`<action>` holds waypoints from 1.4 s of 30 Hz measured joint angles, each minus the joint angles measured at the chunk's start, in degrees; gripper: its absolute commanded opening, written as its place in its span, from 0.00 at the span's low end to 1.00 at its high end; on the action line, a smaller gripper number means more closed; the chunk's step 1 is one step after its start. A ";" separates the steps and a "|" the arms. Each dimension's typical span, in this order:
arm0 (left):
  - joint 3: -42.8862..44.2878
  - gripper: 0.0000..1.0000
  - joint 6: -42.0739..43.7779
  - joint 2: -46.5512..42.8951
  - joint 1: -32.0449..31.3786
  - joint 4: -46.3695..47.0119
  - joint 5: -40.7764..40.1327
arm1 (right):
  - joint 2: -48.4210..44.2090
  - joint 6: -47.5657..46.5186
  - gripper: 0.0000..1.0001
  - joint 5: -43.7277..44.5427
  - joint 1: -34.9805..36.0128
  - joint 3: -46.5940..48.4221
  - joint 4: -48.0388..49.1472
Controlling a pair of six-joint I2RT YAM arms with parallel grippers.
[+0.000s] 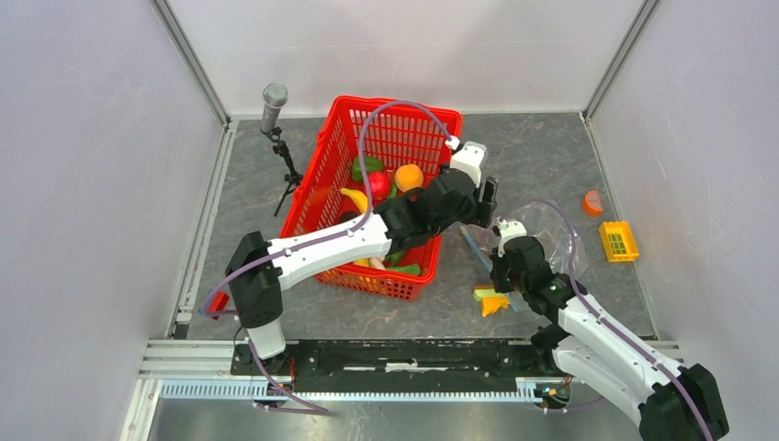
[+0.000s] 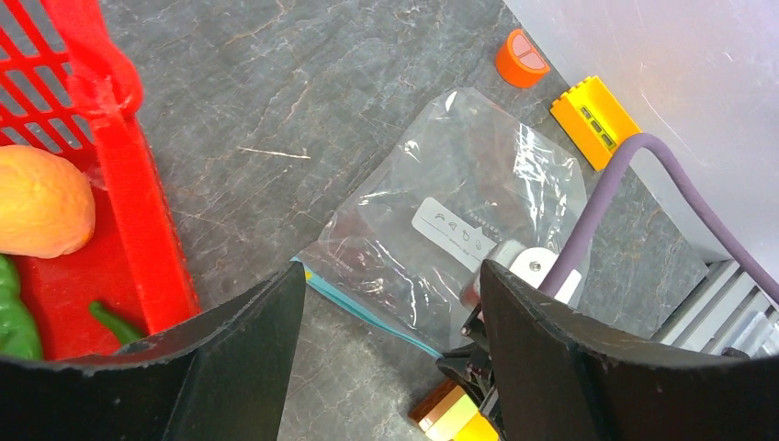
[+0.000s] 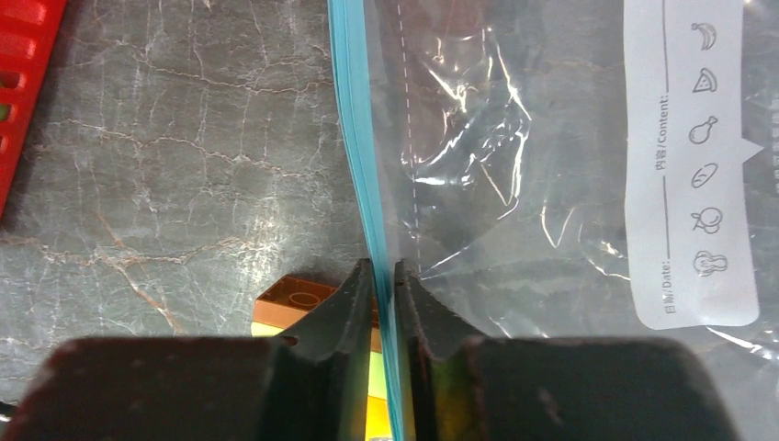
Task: Place the food in the zip-top bag and seal the zipper
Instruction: Pick up the zipper food storage bag at the center of the board.
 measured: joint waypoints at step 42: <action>-6.97 0.81 7.30 -6.23 6.54 1.90 3.96 | -14.19 7.43 0.00 8.13 0.26 2.45 -2.25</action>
